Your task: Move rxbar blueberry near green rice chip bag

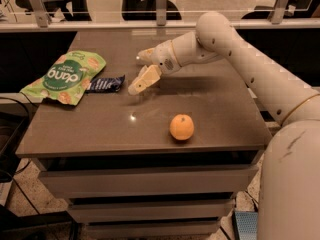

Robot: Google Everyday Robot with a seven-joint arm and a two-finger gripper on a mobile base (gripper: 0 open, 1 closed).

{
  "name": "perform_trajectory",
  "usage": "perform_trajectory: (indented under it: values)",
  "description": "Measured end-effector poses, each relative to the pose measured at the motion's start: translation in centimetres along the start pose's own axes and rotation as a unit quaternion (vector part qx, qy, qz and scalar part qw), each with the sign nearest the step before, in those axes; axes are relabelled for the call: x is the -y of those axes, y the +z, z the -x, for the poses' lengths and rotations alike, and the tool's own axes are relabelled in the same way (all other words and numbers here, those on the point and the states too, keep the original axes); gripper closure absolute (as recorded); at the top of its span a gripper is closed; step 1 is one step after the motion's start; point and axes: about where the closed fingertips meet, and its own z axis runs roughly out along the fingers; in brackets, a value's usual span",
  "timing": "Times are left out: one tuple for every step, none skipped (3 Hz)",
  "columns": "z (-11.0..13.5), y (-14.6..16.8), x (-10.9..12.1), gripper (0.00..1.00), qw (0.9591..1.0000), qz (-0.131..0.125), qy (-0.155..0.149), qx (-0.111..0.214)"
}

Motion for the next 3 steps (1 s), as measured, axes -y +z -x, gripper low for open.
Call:
perform_trajectory:
  values:
    - [-0.8, -5.7, 2.6, 0.00, 0.9975, -0.062, -0.029, -0.018]
    - [-2.1, -11.2, 4.5, 0.00, 0.9904, -0.130, -0.038, -0.028]
    - [-2.2, -11.7, 4.6, 0.00, 0.9897, -0.136, -0.037, -0.027]
